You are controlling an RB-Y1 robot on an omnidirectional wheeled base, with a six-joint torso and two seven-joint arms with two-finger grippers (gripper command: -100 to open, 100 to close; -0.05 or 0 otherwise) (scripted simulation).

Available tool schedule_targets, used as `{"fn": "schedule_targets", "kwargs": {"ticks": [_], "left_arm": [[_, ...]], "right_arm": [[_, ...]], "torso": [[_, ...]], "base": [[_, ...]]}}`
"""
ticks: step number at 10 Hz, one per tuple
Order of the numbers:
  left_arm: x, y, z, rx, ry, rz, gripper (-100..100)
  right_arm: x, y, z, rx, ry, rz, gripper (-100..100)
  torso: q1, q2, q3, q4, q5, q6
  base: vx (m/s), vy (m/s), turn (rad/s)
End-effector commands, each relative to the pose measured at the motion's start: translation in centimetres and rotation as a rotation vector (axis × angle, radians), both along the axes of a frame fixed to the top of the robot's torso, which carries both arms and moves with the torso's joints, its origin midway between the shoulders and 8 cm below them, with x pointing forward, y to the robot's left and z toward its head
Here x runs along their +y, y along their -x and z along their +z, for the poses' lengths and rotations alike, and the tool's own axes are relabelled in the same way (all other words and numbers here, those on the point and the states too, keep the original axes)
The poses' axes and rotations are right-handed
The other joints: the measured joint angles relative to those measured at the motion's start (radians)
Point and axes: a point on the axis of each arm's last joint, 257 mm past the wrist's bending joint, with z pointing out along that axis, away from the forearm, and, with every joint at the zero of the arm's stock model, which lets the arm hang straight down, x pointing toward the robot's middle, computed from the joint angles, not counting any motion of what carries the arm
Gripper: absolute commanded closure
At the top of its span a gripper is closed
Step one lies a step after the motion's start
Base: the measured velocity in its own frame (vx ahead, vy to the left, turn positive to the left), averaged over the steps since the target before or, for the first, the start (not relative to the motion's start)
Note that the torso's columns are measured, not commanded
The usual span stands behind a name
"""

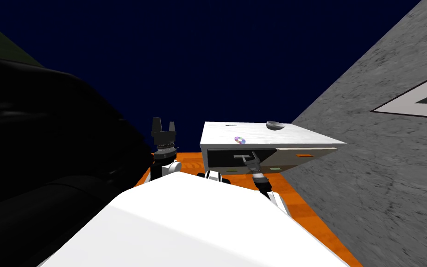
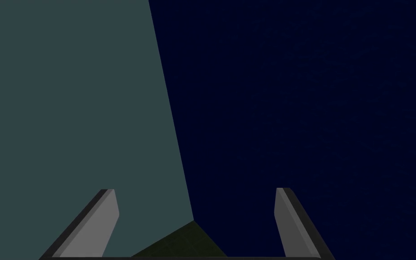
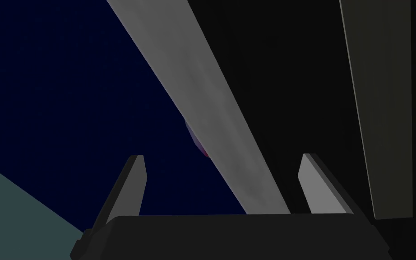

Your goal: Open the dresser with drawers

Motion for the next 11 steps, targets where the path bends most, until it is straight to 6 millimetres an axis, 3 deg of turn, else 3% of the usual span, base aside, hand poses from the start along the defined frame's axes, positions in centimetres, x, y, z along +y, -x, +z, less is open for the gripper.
{"fn": "schedule_targets", "kwargs": {"ticks": [1, 11], "left_arm": [[0.0, 0.0, 0.0, 0.000, 0.000, 0.000, 0], [0.0, 0.0, 0.0, 0.000, 0.000, 0.000, 0]], "right_arm": [[-0.2, 0.0, -1.2, 0.016, 0.077, -0.007, -100], [0.5, -0.5, -6.8, 0.080, 0.328, -0.042, -100]], "torso": [[0.000, 0.000, 0.000, 0.000, 0.000, 0.000], [0.000, 0.000, 0.000, 0.000, 0.000, 0.000]], "base": [[-0.011, 0.027, -0.032], [-0.010, 0.033, -0.039]]}}
